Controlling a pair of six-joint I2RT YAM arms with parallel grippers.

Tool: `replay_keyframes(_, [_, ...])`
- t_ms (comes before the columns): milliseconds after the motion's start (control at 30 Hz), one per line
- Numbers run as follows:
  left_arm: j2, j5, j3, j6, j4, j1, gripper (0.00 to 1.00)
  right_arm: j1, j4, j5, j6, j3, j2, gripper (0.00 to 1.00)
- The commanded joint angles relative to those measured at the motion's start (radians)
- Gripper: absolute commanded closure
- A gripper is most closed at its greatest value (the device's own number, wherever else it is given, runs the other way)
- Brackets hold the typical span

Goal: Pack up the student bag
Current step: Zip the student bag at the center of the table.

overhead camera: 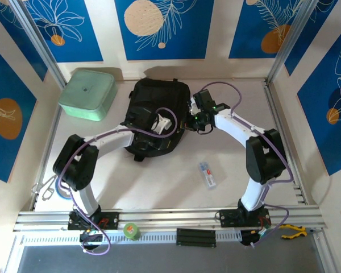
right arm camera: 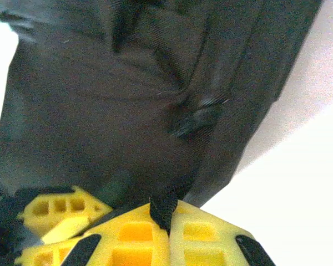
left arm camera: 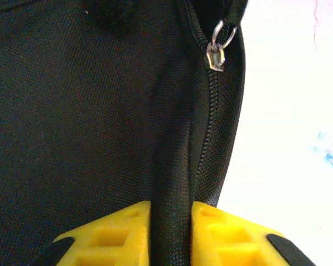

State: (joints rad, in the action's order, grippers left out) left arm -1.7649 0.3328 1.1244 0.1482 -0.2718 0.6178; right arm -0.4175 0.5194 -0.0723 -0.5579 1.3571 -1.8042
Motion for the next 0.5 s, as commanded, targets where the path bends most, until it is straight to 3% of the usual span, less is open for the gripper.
replay_keyframes(0, [-0.001,0.025,-0.055,-0.004,-0.078,0.031,0.84,0.01,0.068,0.142,-0.079,0.102,-0.041,1.0])
replay_keyframes(200, [0.0,0.034,-0.054,-0.012,-0.075,0.045,0.87,0.005,0.131,0.304,-0.136,0.184,-0.081,1.0])
replay_keyframes(467, [0.029,0.094,-0.067,0.022,-0.075,0.084,0.87,0.005,0.095,0.257,-0.144,0.053,0.02,1.0])
